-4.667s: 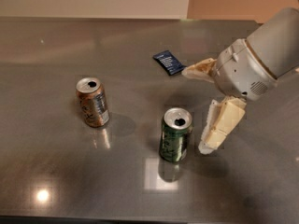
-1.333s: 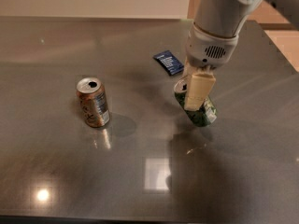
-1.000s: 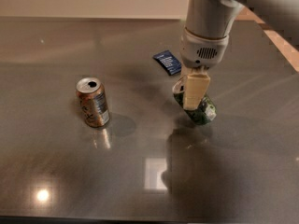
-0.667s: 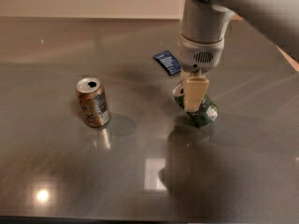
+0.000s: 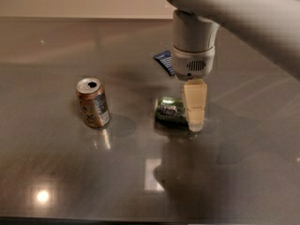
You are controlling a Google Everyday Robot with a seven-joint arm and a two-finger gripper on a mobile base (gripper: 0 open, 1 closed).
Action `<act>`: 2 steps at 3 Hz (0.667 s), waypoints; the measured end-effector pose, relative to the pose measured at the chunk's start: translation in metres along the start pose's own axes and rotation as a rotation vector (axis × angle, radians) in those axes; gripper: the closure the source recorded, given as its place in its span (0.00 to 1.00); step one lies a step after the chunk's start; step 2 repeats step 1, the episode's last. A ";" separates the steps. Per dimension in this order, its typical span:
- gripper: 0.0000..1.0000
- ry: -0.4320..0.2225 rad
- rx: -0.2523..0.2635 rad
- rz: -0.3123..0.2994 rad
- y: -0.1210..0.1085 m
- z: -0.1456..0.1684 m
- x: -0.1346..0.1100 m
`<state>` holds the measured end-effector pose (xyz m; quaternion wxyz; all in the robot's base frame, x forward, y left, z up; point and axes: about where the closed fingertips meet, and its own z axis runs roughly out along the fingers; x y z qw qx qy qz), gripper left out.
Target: Knock green can over
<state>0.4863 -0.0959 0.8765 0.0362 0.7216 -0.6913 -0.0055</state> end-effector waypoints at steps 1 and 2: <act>0.00 0.000 0.000 0.000 0.000 0.000 0.000; 0.00 0.000 0.000 0.000 0.000 0.000 0.000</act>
Offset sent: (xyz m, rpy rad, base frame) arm 0.0000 0.0000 0.0000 0.0000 0.0000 0.0000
